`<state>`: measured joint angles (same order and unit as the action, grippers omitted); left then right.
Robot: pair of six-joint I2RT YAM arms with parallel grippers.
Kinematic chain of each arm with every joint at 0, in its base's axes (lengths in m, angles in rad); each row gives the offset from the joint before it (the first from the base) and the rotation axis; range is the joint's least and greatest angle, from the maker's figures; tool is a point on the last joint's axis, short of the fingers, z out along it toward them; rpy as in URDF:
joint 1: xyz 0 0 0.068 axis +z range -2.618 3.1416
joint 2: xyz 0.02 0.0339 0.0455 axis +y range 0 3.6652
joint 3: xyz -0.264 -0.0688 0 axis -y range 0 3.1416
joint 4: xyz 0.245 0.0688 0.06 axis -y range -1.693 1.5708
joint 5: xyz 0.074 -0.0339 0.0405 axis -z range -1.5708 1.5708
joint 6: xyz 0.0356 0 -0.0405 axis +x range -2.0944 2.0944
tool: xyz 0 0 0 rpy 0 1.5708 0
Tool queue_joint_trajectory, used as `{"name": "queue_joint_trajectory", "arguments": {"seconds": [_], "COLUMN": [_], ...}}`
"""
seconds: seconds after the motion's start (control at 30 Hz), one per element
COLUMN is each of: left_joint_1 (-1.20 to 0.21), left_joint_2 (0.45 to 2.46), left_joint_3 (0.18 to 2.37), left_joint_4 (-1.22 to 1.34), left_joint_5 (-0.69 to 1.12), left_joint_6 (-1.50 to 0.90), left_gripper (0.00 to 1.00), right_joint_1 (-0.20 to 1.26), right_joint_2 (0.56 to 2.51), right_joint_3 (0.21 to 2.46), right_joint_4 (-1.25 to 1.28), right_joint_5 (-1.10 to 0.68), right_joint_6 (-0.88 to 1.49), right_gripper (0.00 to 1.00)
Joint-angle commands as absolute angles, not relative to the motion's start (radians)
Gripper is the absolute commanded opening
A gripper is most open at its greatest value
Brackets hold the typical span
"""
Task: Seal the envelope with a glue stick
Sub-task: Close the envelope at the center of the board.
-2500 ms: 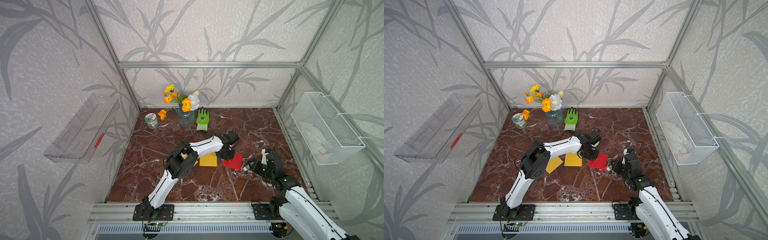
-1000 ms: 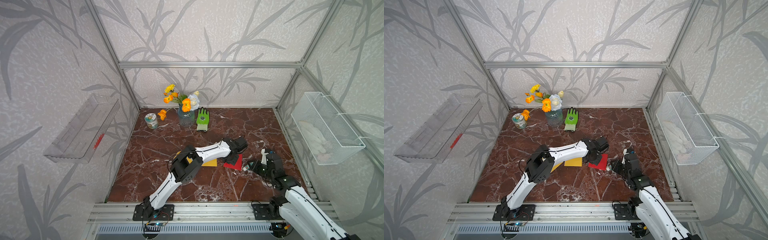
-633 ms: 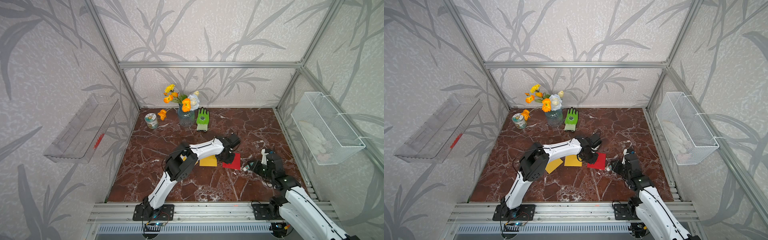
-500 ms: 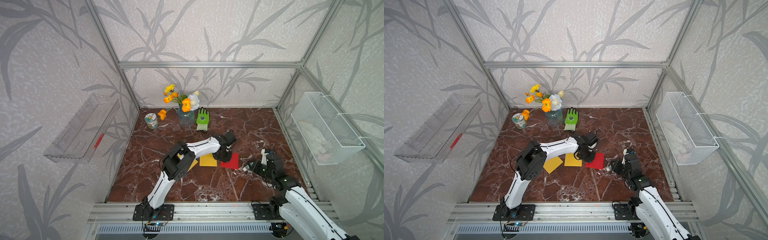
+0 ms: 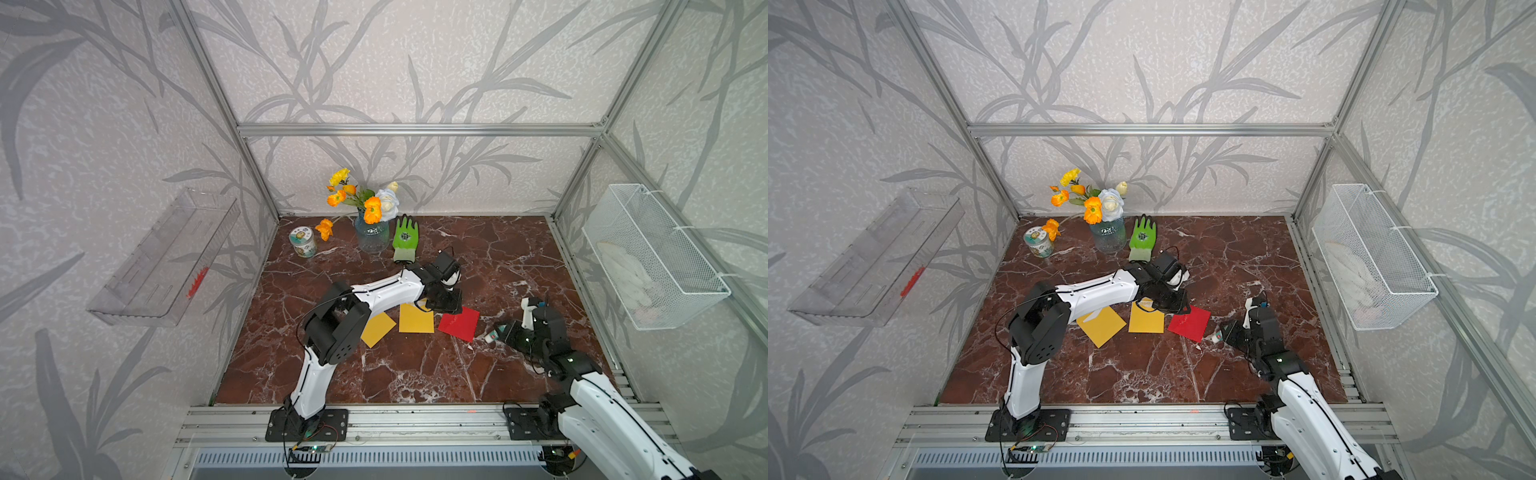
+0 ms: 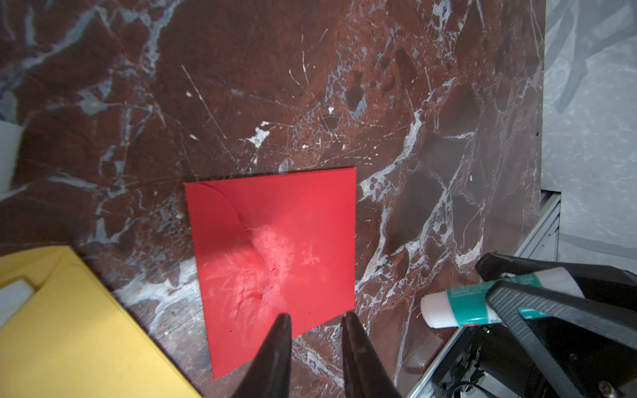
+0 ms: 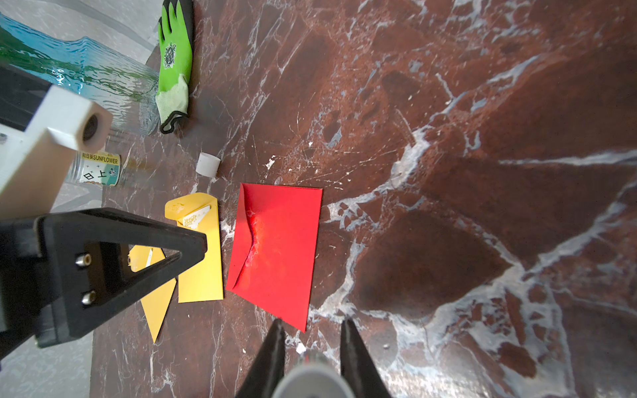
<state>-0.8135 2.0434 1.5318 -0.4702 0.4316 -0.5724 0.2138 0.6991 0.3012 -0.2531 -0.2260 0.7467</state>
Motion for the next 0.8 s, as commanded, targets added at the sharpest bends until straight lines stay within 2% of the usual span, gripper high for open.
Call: {"name": "queue_joint_trajectory", "arguments": {"seconds": [0.0, 0.27, 0.57, 0.63, 0.73, 0.77], "left_joint_1": [-0.794, -0.758, -0.73, -0.733, -0.741, -0.746], "left_joint_2": [1.988, 1.929, 1.919, 1.94, 1.983, 2.0], "left_joint_3": [1.486, 1.39, 1.364, 1.383, 1.425, 1.444], "left_joint_4": [-0.46, -0.452, -0.425, -0.418, -0.403, -0.404], "left_joint_5": [0.419, 0.362, 0.389, 0.392, 0.404, 0.412], "left_joint_6": [-0.586, -0.583, -0.575, -0.579, -0.589, -0.589], "left_gripper": [0.25, 0.25, 0.25, 0.2, 0.01, 0.0], "right_joint_1": [0.209, 0.215, 0.271, 0.273, 0.273, 0.273], "right_joint_2": [0.701, 0.737, 0.814, 0.821, 0.815, 0.812], "right_joint_3": [0.349, 0.379, 0.434, 0.442, 0.446, 0.448], "right_joint_4": [-0.25, -0.18, -0.135, -0.133, -0.142, -0.147], "right_joint_5": [-0.241, -0.302, -0.289, -0.286, -0.275, -0.271], "right_joint_6": [0.723, 0.685, 0.646, 0.613, 0.608, 0.606], "right_gripper": [0.0, 0.0, 0.0, 0.0, 0.0, 0.0]}}
